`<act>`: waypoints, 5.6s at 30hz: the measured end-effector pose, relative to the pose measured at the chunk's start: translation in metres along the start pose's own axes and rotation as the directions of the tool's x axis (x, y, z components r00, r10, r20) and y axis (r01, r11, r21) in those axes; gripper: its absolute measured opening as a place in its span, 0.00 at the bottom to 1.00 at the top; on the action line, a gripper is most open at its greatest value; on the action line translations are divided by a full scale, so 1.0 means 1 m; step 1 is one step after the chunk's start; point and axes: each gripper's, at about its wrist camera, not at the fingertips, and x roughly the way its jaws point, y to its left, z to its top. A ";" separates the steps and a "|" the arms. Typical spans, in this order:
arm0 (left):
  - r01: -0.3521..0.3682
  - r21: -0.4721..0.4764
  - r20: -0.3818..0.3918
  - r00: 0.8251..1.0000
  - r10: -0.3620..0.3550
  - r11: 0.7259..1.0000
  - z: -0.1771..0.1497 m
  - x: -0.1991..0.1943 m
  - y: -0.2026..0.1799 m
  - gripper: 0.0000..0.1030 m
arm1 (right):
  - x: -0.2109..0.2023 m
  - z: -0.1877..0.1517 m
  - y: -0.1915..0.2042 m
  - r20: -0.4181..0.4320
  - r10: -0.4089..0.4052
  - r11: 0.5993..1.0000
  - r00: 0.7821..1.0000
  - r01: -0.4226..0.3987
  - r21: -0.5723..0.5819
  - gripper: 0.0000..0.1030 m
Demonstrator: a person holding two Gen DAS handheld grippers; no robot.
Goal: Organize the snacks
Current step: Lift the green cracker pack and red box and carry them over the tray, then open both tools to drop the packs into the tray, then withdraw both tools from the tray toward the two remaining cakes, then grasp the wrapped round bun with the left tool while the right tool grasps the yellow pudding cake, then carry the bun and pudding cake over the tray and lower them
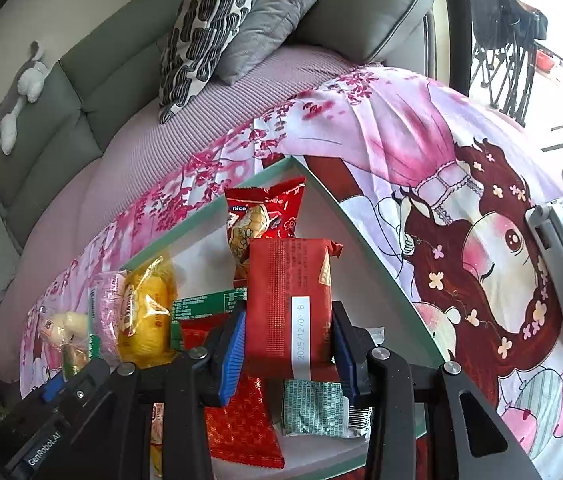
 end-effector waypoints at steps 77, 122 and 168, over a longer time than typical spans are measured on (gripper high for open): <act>0.023 -0.513 -0.021 0.999 -0.039 0.858 0.045 0.027 0.254 0.90 | 0.111 -0.068 0.298 -0.264 0.178 0.761 0.948 -0.303 -0.574 0.61; 0.037 -0.675 0.070 0.997 0.014 0.737 -0.023 -0.033 0.267 0.44 | 0.090 -0.082 0.292 -0.182 0.148 0.771 0.972 -0.229 -0.595 0.48; 0.153 -0.347 0.101 0.987 -0.125 0.925 -0.023 -0.060 0.063 0.43 | -0.032 -0.042 0.105 -0.009 0.223 0.940 0.975 -0.217 -0.263 0.48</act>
